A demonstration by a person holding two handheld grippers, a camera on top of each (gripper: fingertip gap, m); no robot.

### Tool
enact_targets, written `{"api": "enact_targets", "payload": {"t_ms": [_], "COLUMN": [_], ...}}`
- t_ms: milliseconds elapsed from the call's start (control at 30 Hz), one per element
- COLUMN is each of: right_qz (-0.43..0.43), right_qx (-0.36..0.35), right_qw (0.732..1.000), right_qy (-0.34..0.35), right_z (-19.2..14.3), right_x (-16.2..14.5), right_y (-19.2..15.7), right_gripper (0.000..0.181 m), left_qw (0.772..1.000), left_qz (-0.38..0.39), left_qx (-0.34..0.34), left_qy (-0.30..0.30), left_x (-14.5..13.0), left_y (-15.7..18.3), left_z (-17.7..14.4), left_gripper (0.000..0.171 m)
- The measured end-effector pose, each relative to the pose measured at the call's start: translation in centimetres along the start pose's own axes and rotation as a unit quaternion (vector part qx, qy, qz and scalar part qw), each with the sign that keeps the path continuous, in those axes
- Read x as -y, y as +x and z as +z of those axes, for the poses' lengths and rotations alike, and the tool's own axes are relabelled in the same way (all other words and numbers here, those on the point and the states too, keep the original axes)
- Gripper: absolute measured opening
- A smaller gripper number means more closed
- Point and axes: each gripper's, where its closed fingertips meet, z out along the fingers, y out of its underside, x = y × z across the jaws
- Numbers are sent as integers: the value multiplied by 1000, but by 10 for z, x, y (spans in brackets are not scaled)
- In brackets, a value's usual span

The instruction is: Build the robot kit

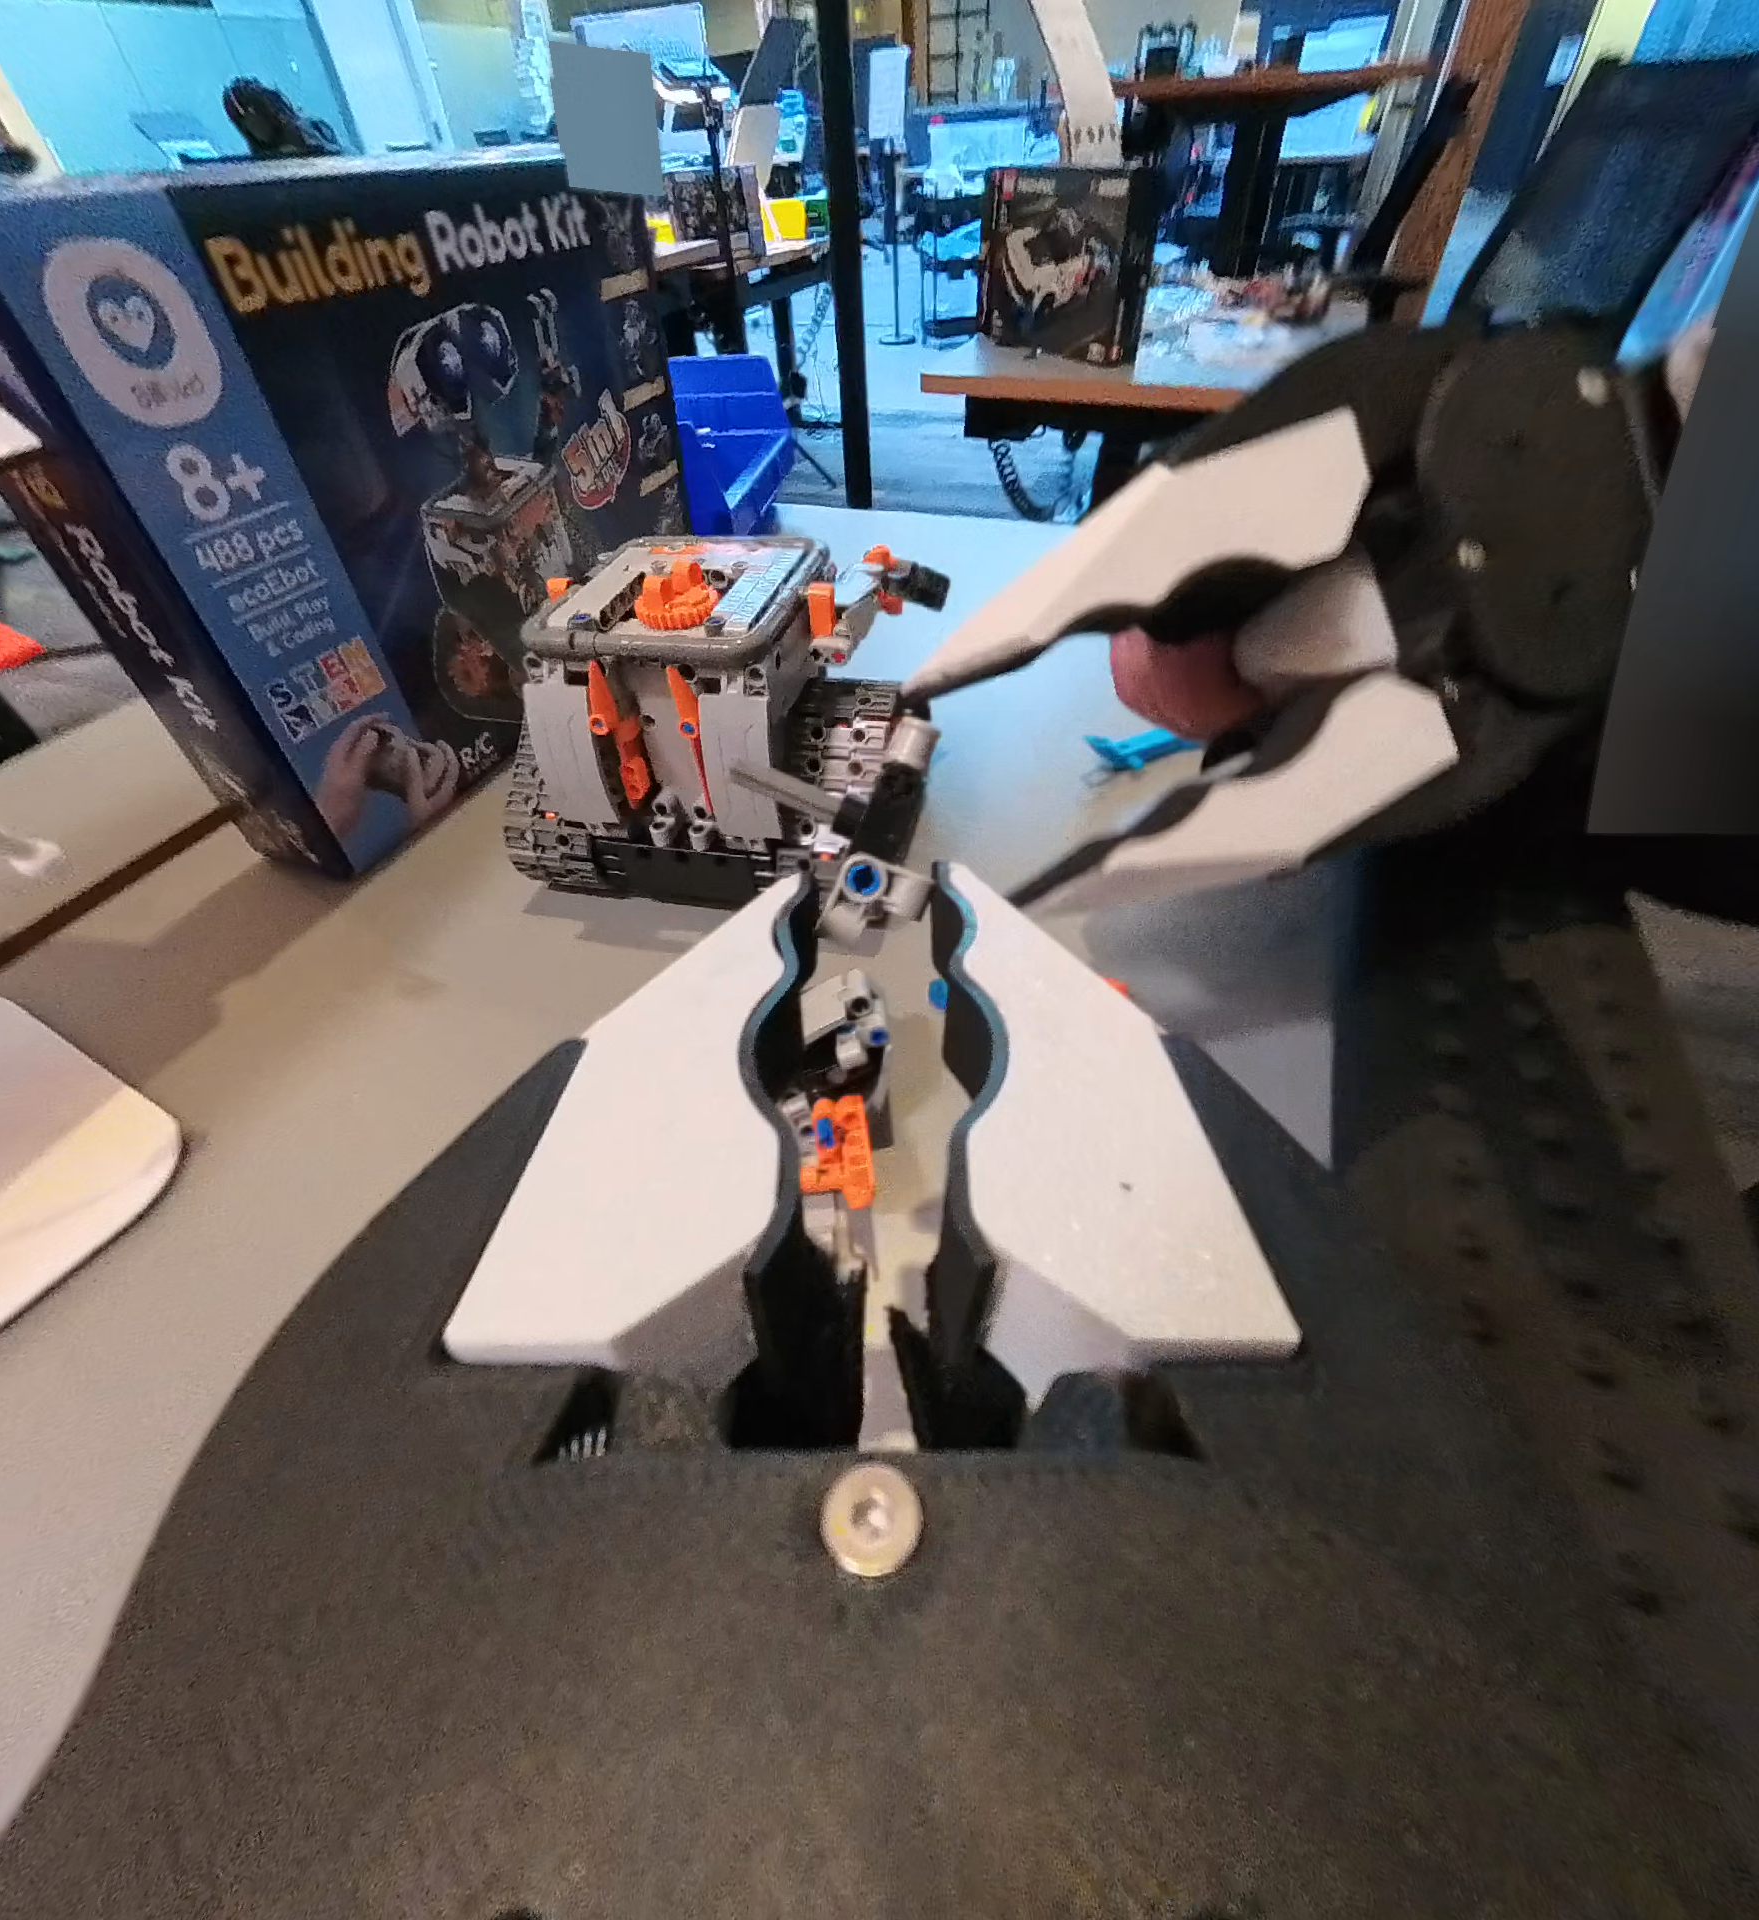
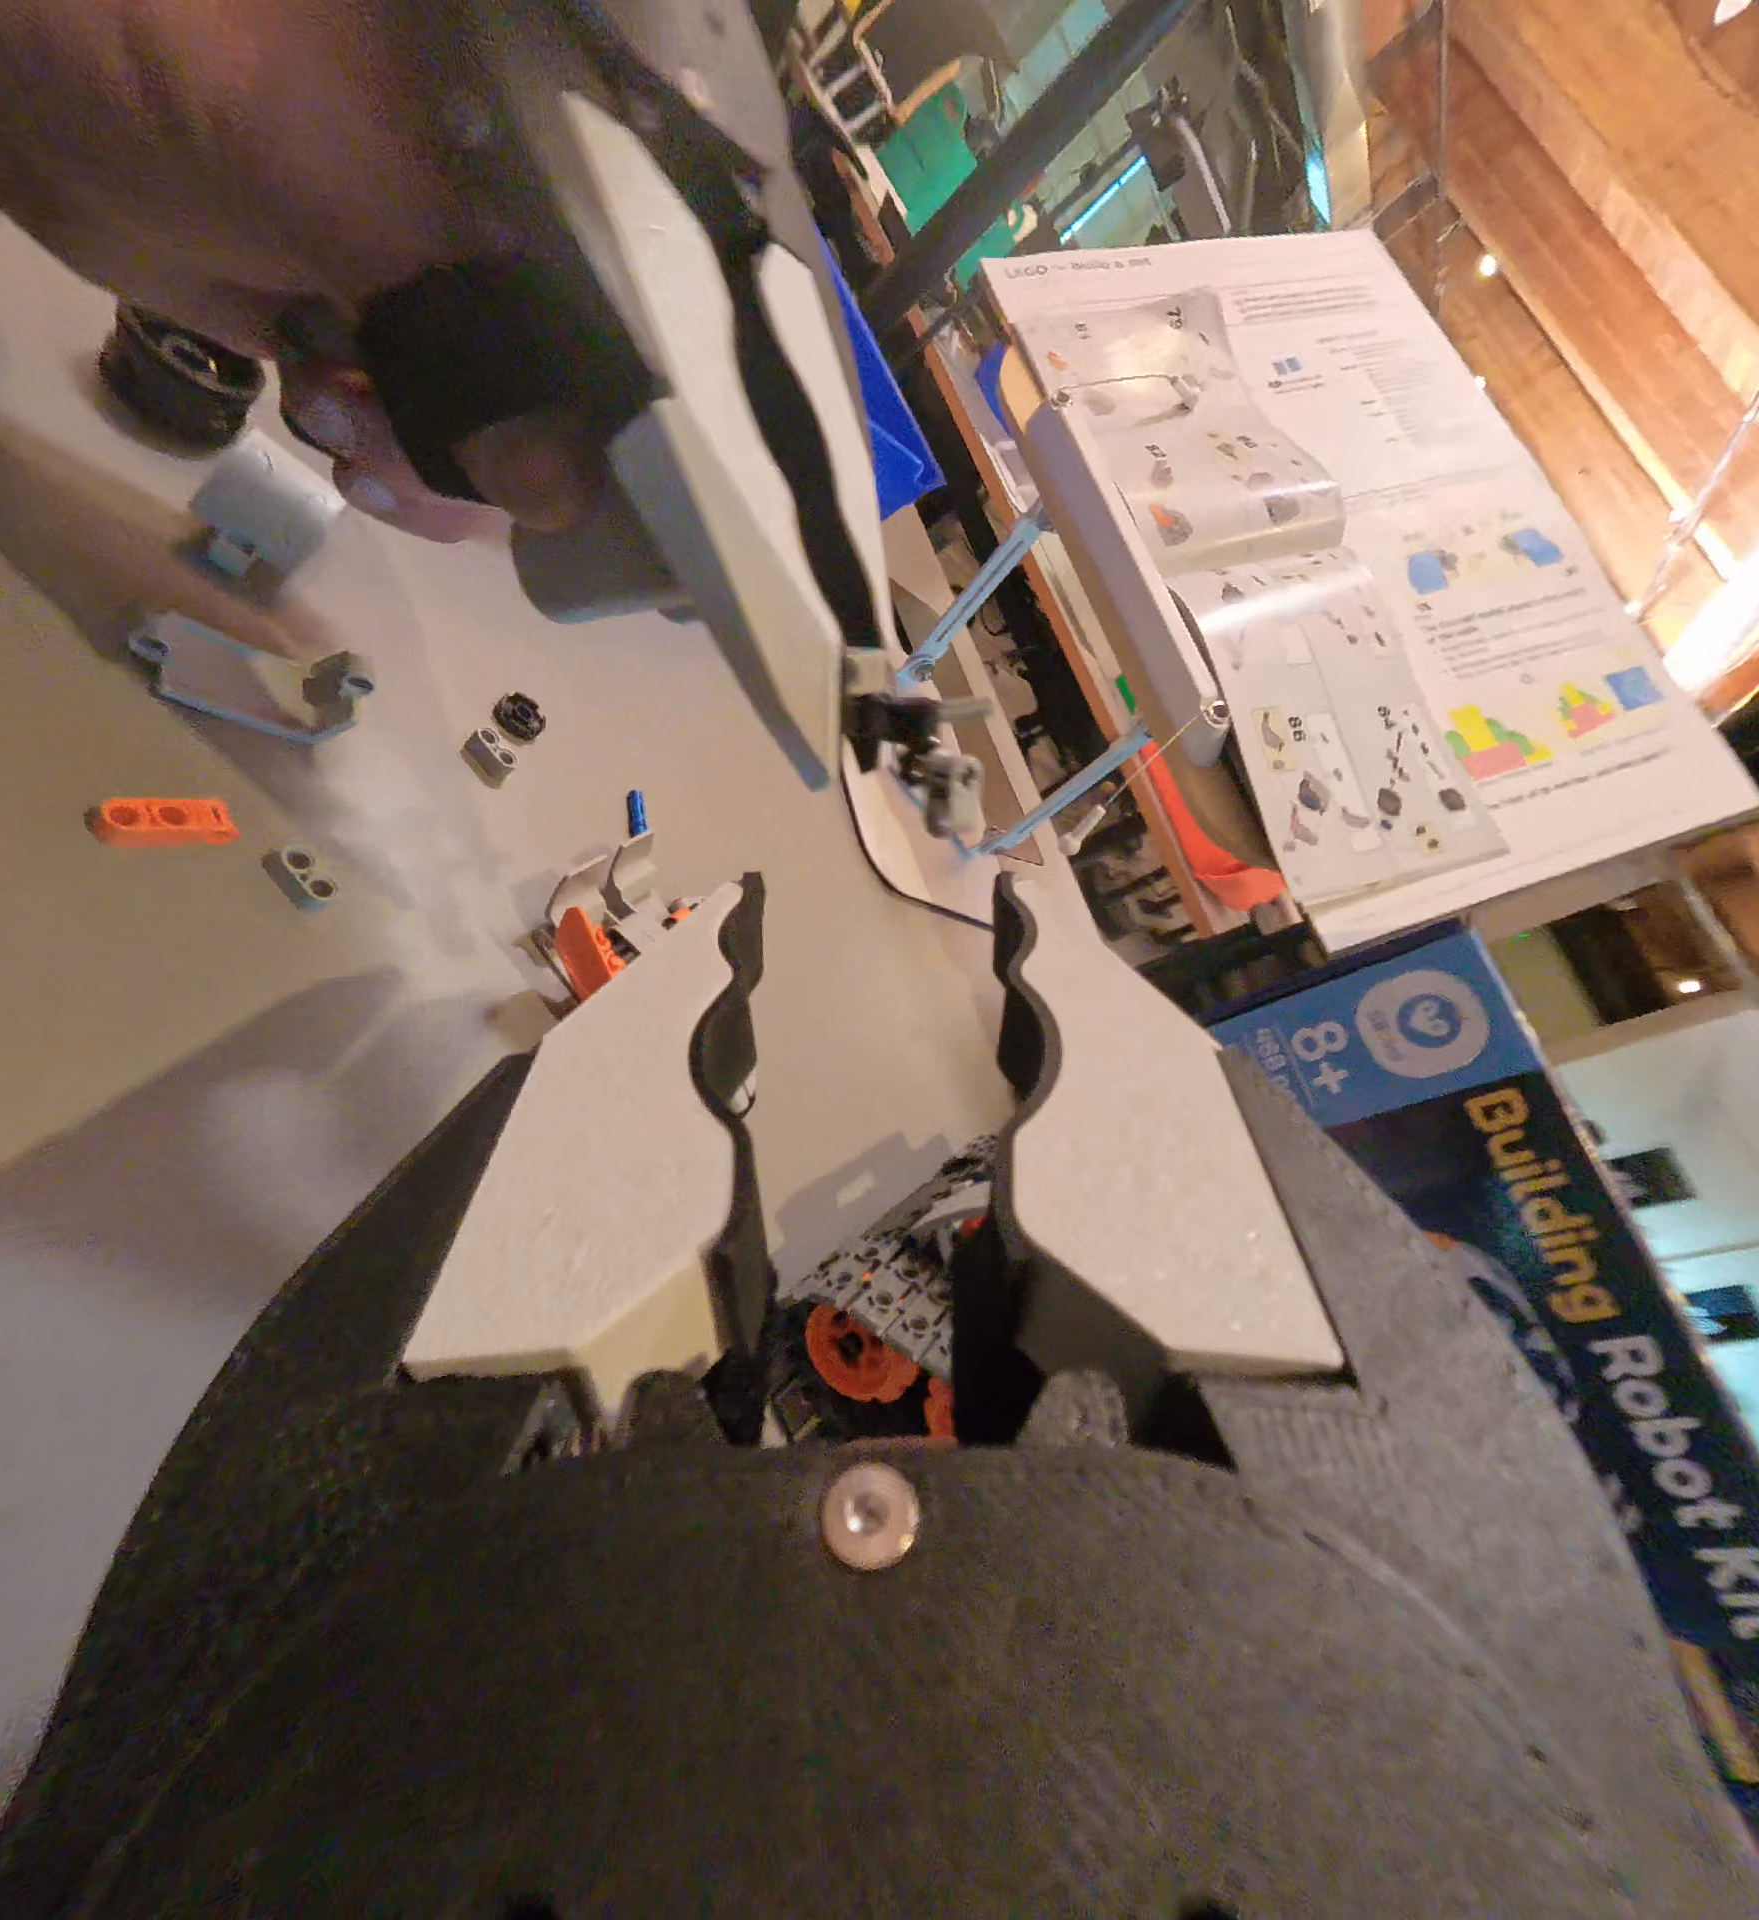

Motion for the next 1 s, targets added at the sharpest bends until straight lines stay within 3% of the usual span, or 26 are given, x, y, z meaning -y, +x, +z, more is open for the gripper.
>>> {"api": "enact_targets", "payload": {"t_ms": [167,333,633,733,1000], "right_qz": [-89,-104,-84,-63,12], "right_qx": [-67,-105,-86,-68,-21], "right_qw": [992,986,990,994,999], "right_qy": [-55,-81,-76,-61,-23], "right_z": [12,15,16,14,10], "right_x": [5,1,0,1,3], "right_y": [-2,7,4,2,1], "right_gripper": [52,48,31,19,14], "left_qw": [998,993,980,980,974], "left_qz": [-59,-97,-163,-157,-156], "left_qx": [-24,-60,-108,-117,-162], "left_qy": [5,4,25,38,42], "left_x": [-1,-4,-1,5,10], "left_y": [3,15,21,23,33], "left_z": [5,13,17,15,9], "left_gripper": [18,18,19,20,30]}}
